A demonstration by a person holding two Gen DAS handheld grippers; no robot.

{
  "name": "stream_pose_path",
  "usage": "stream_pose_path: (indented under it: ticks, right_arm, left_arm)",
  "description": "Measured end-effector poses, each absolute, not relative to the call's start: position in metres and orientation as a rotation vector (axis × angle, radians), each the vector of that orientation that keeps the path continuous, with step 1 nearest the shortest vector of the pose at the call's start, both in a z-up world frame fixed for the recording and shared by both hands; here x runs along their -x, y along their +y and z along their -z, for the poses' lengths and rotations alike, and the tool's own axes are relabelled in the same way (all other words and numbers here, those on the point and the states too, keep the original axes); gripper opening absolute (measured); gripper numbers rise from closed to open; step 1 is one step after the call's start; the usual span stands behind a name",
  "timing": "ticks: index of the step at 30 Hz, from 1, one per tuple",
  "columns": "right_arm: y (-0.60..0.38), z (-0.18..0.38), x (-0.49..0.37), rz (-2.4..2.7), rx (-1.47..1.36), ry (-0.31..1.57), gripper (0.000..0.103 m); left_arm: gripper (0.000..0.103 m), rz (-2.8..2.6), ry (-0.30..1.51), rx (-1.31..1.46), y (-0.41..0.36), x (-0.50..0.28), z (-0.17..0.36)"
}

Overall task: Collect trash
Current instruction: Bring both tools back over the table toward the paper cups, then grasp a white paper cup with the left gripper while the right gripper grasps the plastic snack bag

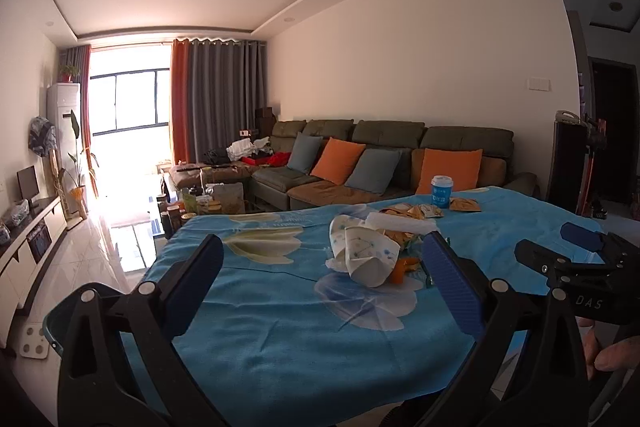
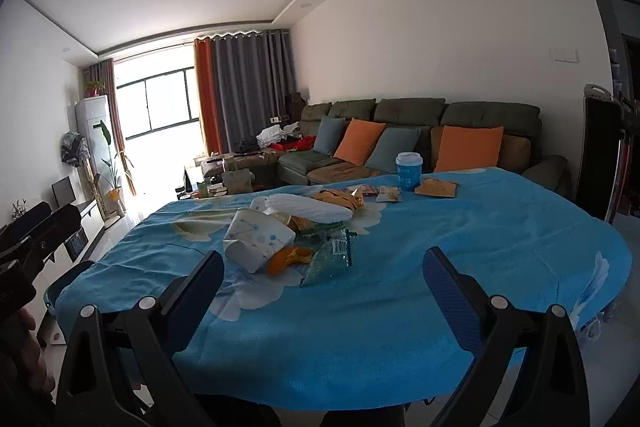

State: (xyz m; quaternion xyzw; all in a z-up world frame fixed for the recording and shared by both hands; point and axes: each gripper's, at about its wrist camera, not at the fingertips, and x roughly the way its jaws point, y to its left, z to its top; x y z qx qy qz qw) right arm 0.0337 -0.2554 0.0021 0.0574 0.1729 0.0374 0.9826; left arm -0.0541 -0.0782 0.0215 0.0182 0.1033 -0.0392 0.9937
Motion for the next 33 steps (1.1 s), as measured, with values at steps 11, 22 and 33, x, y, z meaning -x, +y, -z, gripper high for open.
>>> stream_pose_path:
  ticks: [11,22,33]
  right_arm:
    - [-0.266,0.026,-0.111,-0.054,-0.133,0.509,0.096]
    - [-0.266,0.042,-0.169,-0.086,-0.139,0.608,0.096]
    - [-0.270,0.059,-0.209,-0.150,-0.196,0.730,0.073]
  left_arm:
    - [0.098,0.126,0.335,-0.031,-0.058,-0.037,-0.004]
    - [0.098,0.196,0.445,-0.020,-0.081,-0.116,0.016]
    - [0.098,0.252,0.586,0.025,-0.096,-0.178,0.044]
